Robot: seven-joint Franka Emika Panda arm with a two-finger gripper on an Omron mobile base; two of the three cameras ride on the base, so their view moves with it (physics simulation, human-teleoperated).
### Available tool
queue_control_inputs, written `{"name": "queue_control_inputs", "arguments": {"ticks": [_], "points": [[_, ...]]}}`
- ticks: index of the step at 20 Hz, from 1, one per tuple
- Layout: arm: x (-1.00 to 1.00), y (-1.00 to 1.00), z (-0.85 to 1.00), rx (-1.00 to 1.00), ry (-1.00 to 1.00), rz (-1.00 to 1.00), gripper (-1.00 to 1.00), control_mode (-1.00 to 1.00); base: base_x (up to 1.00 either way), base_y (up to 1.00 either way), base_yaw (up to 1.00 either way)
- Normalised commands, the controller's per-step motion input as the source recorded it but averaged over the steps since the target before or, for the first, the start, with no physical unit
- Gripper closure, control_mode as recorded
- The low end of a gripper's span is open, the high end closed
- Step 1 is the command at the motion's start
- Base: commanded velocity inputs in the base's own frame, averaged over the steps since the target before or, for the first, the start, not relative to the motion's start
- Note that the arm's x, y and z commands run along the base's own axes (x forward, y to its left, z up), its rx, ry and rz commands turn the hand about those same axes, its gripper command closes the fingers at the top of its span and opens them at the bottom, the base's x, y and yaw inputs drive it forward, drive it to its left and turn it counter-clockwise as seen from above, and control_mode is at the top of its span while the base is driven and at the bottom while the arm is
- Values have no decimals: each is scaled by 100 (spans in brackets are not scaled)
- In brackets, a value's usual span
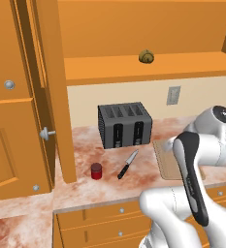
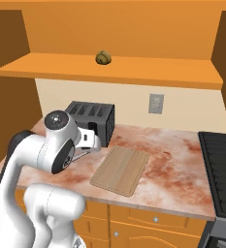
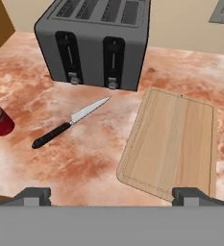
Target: Pick the bread, place it on the cutting board, pick the jam, place it on the counter, and close the cabinet.
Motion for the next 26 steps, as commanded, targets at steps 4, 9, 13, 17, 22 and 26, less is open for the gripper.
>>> {"name": "queue_control_inputs", "arguments": {"ticks": [4,9,13,17,22,26], "points": [[-10,-1,19,0,-6,-4,-100,-100,0,0,0],[-7,0,21,0,-5,-6,-100,-100,0,0,0],[-16,0,26,0,-5,-6,-100,-100,0,0,0],[-18,-1,25,0,-5,-6,-100,-100,0,0,0],[-17,-6,26,1,-5,-4,-100,-100,0,0,0],[-19,-8,26,1,-5,-3,-100,-100,0,0,0]]}}
